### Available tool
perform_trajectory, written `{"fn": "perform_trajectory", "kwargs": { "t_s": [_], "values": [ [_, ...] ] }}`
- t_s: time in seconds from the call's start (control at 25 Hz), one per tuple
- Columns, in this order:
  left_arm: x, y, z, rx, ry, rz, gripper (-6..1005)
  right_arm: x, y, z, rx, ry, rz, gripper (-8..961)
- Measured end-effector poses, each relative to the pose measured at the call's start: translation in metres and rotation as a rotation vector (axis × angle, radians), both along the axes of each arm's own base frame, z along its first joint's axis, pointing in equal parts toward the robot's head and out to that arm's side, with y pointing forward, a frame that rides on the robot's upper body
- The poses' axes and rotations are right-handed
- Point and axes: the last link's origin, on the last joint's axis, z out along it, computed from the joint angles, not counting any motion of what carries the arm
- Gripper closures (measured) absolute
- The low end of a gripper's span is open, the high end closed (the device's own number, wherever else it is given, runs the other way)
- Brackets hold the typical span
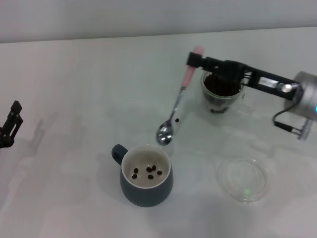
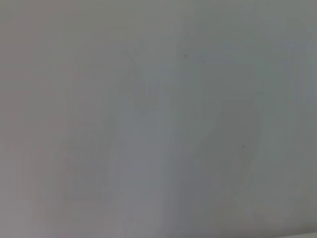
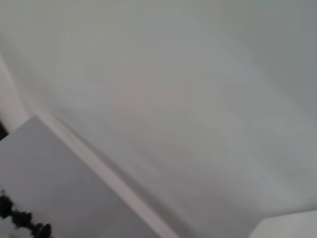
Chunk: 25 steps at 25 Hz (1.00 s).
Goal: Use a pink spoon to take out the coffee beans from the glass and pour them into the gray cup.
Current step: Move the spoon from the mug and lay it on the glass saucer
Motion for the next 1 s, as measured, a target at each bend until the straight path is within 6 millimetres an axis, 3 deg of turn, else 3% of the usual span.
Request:
{"fn": "perform_trajectory", "kwargs": {
  "t_s": [0.48,1.0],
  "values": [
    [0.000,0.002,0.002,0.007,0.001,-0.002,372,0.062,-0.031,0.054,0.109,-0.111,-0.108,750],
    [0.003,0.007,0.003,0.009,0.005,-0.012,372,0.099,-0.058,0.055,0.106,-0.207,-0.218,747]
  ]
}}
